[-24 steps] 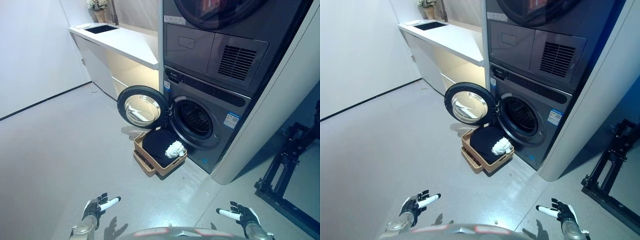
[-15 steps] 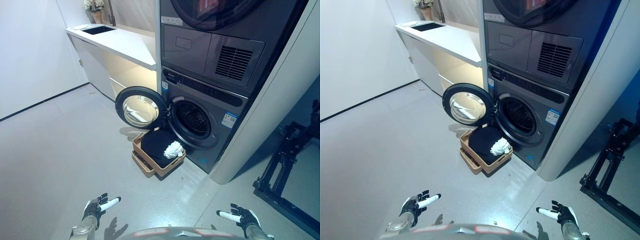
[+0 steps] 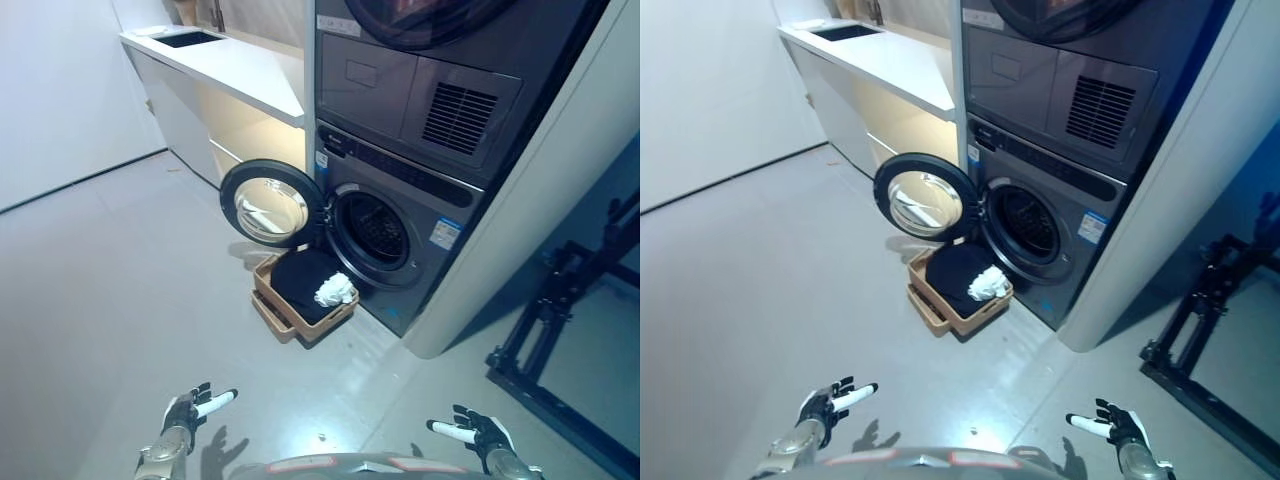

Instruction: Put the clothes in the basket into the washing machine.

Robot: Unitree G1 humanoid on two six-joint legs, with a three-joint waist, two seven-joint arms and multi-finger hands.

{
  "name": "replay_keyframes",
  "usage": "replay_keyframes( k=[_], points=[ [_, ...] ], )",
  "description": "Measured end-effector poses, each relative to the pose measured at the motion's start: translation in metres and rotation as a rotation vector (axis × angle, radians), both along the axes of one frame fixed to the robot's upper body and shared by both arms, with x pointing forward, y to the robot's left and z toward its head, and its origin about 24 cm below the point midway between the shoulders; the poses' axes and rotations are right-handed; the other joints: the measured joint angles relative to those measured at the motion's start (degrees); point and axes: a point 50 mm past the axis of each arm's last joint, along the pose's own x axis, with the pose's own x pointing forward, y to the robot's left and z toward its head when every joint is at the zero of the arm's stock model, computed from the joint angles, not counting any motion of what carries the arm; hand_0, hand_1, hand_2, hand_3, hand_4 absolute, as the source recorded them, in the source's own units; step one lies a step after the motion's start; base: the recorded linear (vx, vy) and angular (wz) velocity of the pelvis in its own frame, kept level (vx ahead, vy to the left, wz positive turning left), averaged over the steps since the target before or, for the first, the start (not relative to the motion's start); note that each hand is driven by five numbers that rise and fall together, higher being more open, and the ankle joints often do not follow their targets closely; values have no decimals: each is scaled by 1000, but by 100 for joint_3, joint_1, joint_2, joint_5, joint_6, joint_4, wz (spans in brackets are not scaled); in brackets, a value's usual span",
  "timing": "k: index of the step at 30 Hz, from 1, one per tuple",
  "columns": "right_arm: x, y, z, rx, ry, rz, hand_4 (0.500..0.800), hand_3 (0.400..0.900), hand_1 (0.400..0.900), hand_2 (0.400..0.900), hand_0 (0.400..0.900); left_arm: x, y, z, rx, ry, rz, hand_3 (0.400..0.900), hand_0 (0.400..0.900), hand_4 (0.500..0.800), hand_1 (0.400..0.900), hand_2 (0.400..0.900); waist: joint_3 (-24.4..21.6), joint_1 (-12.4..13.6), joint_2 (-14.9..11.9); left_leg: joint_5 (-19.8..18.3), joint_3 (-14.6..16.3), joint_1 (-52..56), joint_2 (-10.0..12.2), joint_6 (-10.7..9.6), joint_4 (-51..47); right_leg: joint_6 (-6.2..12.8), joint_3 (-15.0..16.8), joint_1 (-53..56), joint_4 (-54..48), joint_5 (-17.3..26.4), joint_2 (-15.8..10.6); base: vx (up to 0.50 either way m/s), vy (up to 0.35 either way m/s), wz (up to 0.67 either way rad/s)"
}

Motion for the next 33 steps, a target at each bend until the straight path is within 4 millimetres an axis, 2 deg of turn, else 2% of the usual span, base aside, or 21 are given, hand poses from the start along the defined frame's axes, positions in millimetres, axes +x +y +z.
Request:
replay_keyframes(
  k=[2, 3, 4, 6, 9, 11, 14, 16, 18, 19, 20, 21, 22, 24, 25, 27, 28, 30, 32, 33],
  points=[
    [-6, -4, -1, -10, 18, -16, 800, 900, 900, 900, 900, 6, -4, -1, -14, -2, 7, 900, 900, 800, 900, 900, 103, 43, -145, 191, -277, -633, 8, -1, 1229, -214, -32, 118, -33, -2, 10, 98, -23, 2],
    [-7, -5, 0, -17, 21, -16, 800, 900, 900, 900, 900, 3, -6, -2, -25, 4, 16, 900, 900, 800, 900, 900, 143, 141, -91, 345, -348, -818, 45, 102, 1478, -342, -4, 158, -28, 5, 22, 200, 26, -28],
    [-7, -7, 0, -28, 20, -23, 800, 900, 900, 900, 900, 3, -7, -3, -32, 3, 17, 900, 900, 800, 900, 900, 174, 109, -113, 374, -371, -1119, 88, -3, 1722, -409, -7, 167, -39, 29, 51, 239, 53, -43],
    [-2, -12, 3, -45, 3, -32, 800, 900, 900, 900, 900, 2, -12, -4, -50, 4, 29, 900, 900, 800, 900, 900, 228, 198, -23, 376, -434, -1277, 140, 4, 927, -475, 31, 78, -60, 47, 130, 256, 90, -48],
    [13, -15, 8, -62, -32, -22, 800, 900, 900, 900, 900, 0, -15, -6, -65, 4, 60, 900, 900, 800, 900, 900, 446, 314, 392, 620, -587, -1439, 590, 29, -495, -557, 177, 89, -74, 89, 483, 272, 131, -52],
    [17, -12, 8, -53, -41, -18, 800, 900, 900, 900, 900, -6, -13, -8, -58, 24, 92, 900, 900, 800, 900, 900, 442, 495, 447, 717, -575, -1416, 783, 7, -802, -551, 444, 116, -61, 45, 591, 340, 195, -66],
    [22, -11, 9, -57, -56, -38, 800, 900, 900, 900, 900, -7, -13, -8, -65, 18, 120, 900, 900, 800, 900, 900, 413, 534, 469, 830, -595, -1406, 848, -31, -948, -483, 701, 152, -22, -100, 601, 391, 265, -67],
    [22, -11, 8, -54, -51, -45, 800, 900, 900, 900, 900, -6, -14, -8, -73, 10, 132, 900, 900, 800, 900, 900, 340, 579, 515, 885, -675, -1380, 843, -30, -959, -344, 894, 155, 28, -284, 553, 394, 336, -51],
    [18, -11, 6, -54, -33, -53, 800, 900, 900, 900, 900, -7, -15, -9, -72, 14, 143, 900, 900, 800, 900, 900, 175, 673, 559, 906, -652, -1369, 747, 23, -862, -20, 1007, 182, 94, -536, 330, 411, 348, -47],
    [14, -9, 3, -52, -11, -63, 800, 900, 900, 900, 900, -6, -16, -9, -70, 12, 144, 900, 900, 800, 900, 900, 95, 710, 512, 1248, -423, -1239, 670, -89, -769, 11, 1052, 178, 243, -731, 25, 292, 270, -63],
    [15, 2, -1, -23, 0, -40, 800, 900, 900, 900, 900, -6, -8, -6, -45, -2, 155, 900, 900, 800, 900, 900, 36, 755, 215, 1236, -83, -1100, 489, -283, -768, 83, 1099, 89, 332, -711, -384, 189, 224, -41],
    [23, 16, -4, 10, -20, -19, 800, 900, 900, 900, 900, 0, 3, -1, -18, -20, 165, 900, 900, 800, 900, 900, 1, 750, 9, 1062, 134, -1197, 327, -194, -561, 317, 1035, 107, 203, -606, -696, 142, 220, -11],
    [28, 27, -5, 39, -34, -10, 800, 900, 900, 900, 900, 11, 10, 7, -1, -63, 161, 900, 900, 800, 900, 900, -21, 782, -78, 871, 274, -1409, 284, -106, -196, 335, 853, 181, 0, -494, -897, 126, 197, 24],
    [36, 32, -3, 53, -60, 5, 800, 900, 900, 900, 900, 51, 13, 28, 19, -201, 119, 900, 900, 800, 900, 900, -40, 853, -123, 469, 260, -1954, 206, 3, 546, 628, 482, 348, -366, -214, -1117, 134, 166, 26],
    [41, 31, -2, 50, -67, 3, 800, 900, 900, 900, 900, 72, 14, 40, 26, -277, 99, 900, 900, 800, 900, 900, -44, 880, -134, 278, 215, -2185, 156, 68, 866, 695, 400, 423, -595, -192, -1200, 204, 159, 18],
    [58, 30, 4, 49, -112, 2, 800, 900, 900, 900, 900, 95, 16, 55, 46, -346, 80, 900, 900, 800, 900, 900, -74, 899, -170, 15, 240, -2378, 45, 153, 1223, 820, 252, 576, -849, -101, -1308, 239, 162, 15],
    [64, 29, 7, 45, -124, 7, 800, 900, 900, 900, 900, 99, 18, 58, 55, -352, 77, 900, 900, 800, 900, 900, -114, 913, -192, -63, 200, -2391, -27, 174, 1293, 988, 165, 615, -921, 27, -1334, 180, 122, 17],
    [72, 28, 10, 37, -146, 18, 800, 900, 900, 900, 900, 97, 24, 59, 81, -339, 72, 900, 900, 800, 900, 900, -266, 957, -343, -231, 247, -2443, -201, 239, 1323, 1008, 112, 585, -924, 219, -1427, 194, 165, 33],
    [70, 22, 12, 26, -150, -5, 800, 900, 900, 900, 900, 93, 22, 54, 84, -305, 56, 900, 900, 800, 900, 900, -336, 906, -356, -279, 154, -2454, -331, 373, 1327, 861, 208, 480, -689, 455, -1478, 264, 314, 36],
    [68, 20, 11, 24, -148, -16, 800, 900, 900, 900, 900, 86, 22, 49, 88, -275, 48, 900, 900, 800, 900, 900, -375, 857, -396, -278, 121, -2422, -383, 466, 1255, 800, 357, 384, -449, 613, -1515, 249, 370, 22]
  ],
)
